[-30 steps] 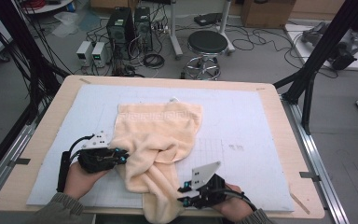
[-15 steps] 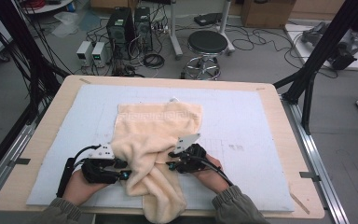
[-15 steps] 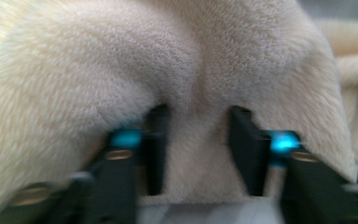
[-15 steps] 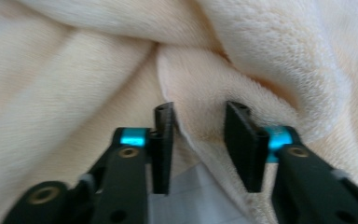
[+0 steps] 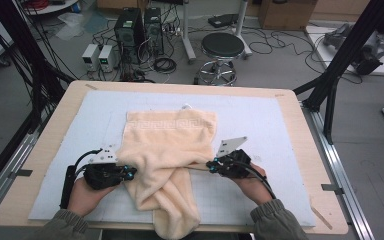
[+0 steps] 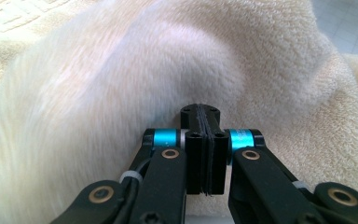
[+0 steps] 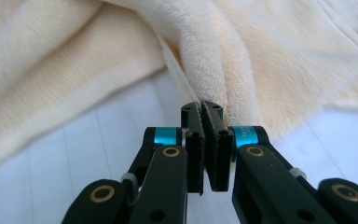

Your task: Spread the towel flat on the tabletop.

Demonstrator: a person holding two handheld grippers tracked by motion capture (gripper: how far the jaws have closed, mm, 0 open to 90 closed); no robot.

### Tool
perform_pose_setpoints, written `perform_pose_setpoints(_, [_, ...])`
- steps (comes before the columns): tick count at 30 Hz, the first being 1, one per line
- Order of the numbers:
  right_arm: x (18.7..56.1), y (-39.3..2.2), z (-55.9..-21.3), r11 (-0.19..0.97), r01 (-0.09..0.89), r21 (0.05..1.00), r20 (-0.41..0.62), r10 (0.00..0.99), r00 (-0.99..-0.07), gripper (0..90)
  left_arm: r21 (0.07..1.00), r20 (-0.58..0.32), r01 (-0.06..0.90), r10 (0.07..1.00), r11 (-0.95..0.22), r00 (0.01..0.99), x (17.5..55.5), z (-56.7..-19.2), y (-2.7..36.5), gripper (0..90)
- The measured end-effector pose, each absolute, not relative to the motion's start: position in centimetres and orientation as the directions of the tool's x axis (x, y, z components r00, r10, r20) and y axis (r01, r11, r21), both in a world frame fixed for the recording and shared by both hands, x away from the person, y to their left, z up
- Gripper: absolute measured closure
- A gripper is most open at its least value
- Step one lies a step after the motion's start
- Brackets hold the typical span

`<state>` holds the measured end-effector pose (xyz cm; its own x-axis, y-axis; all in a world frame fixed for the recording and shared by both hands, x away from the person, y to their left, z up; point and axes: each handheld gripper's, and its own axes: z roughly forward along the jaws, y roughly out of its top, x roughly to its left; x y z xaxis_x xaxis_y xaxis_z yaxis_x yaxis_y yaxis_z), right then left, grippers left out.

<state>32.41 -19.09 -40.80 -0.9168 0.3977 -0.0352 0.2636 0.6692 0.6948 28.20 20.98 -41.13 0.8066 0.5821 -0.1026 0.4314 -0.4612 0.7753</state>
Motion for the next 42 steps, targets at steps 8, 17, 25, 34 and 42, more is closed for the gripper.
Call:
perform_pose_setpoints(8, [33.1, -22.9, -41.0, 0.653, 0.322, 0.686, -0.037, 0.473, -0.880, 87.7, 0.787, -0.113, 0.418, 0.560, -0.454, 0.820, 28.3, -40.9, 20.3, 79.5])
perform_pose_setpoints(17, [30.4, -20.4, -39.9, 0.625, 0.187, 0.758, -0.062, 0.355, -0.933, 73.0, 0.780, -0.098, 0.353, 0.457, -0.516, 0.884, 26.8, -40.7, 18.4, 49.1])
perform_pose_setpoints(25, [29.6, -15.9, -42.2, 0.667, 0.122, 0.735, -0.038, 0.220, -0.975, 61.3, 0.723, -0.094, 0.369, 0.446, -0.584, 0.890, 27.0, -42.3, 17.1, 53.3])
perform_pose_setpoints(34, [30.8, -14.2, -43.7, 0.686, 0.162, 0.709, 0.026, 0.204, -0.979, 79.1, 0.719, -0.077, 0.372, 0.465, -0.587, 0.882, 27.5, -42.6, 16.5, 82.6])
perform_pose_setpoints(42, [29.0, -15.6, -43.0, 0.722, 0.140, 0.678, 0.026, 0.166, -0.986, 87.0, 0.803, -0.074, 0.361, 0.521, -0.475, 0.850, 26.5, -40.1, 19.2, 84.7])
